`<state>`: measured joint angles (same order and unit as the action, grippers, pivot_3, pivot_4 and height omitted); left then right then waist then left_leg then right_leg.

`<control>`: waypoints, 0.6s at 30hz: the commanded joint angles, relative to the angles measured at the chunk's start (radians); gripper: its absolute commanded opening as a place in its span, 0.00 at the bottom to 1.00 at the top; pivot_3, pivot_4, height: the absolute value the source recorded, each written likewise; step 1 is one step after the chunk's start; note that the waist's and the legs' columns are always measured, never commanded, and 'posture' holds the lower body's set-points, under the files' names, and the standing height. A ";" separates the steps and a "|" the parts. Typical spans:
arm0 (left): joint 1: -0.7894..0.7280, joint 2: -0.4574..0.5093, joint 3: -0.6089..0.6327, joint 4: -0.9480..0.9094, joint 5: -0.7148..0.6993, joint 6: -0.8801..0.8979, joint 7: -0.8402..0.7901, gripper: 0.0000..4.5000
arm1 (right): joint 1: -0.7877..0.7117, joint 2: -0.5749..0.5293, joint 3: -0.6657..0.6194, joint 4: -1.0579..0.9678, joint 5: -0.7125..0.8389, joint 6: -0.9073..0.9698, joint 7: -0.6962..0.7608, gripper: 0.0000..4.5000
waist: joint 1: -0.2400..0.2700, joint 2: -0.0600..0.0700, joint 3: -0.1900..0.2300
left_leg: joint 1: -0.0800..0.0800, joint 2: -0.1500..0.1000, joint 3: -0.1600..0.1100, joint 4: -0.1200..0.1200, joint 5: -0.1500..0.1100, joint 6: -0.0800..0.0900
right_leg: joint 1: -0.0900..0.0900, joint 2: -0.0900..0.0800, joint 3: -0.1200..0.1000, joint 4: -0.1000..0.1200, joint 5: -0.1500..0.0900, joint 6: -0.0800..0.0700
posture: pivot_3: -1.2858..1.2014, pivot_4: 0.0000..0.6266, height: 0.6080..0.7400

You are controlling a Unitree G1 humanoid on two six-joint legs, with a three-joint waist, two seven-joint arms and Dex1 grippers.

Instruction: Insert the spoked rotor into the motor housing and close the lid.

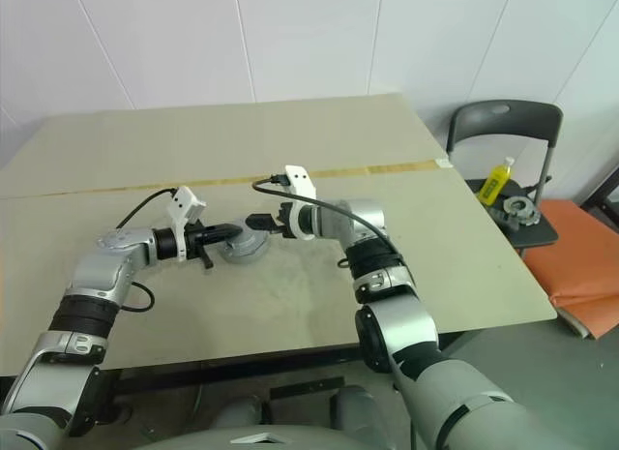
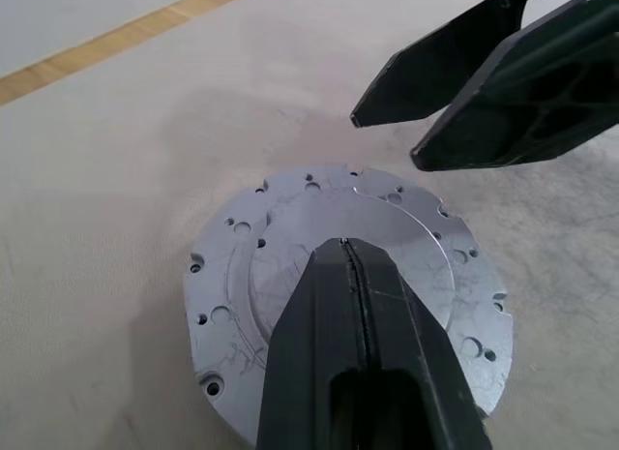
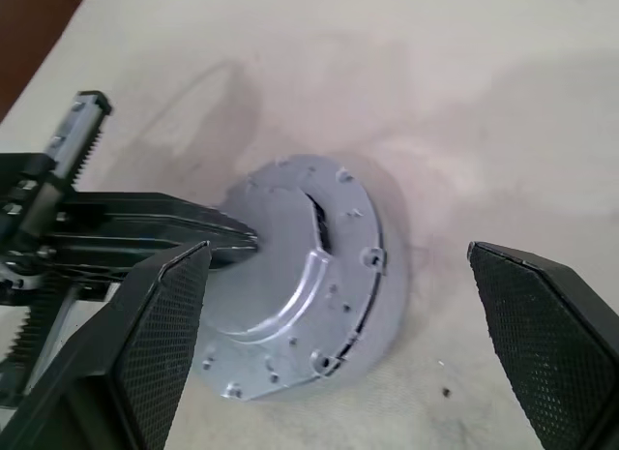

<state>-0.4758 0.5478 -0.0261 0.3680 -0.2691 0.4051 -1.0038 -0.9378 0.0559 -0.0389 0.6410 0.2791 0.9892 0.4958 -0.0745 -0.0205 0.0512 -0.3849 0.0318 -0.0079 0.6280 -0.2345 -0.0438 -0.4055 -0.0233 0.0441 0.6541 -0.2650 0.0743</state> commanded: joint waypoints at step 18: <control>0.065 0.031 -0.110 -0.021 0.085 -0.006 -0.046 0.00 | 0.029 -0.035 0.165 -0.086 -0.104 -0.221 0.039 0.99 | 0.003 0.001 -0.001 | 0.002 0.000 0.000 0.001 0.000 0.000 | 0.003 0.000 0.000 0.000 -0.001 -0.001 | 0.52 0.00 1.00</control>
<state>-0.4439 0.5803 -0.0755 0.3047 -0.2299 0.3811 -1.0475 -0.8859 0.0184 0.1634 0.6044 0.1449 0.7612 0.5296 -0.0717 -0.0199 0.0506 -0.3826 0.0316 -0.0078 0.6291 -0.2345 -0.0438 -0.4028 -0.0237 0.0442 0.6538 -0.2659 0.0728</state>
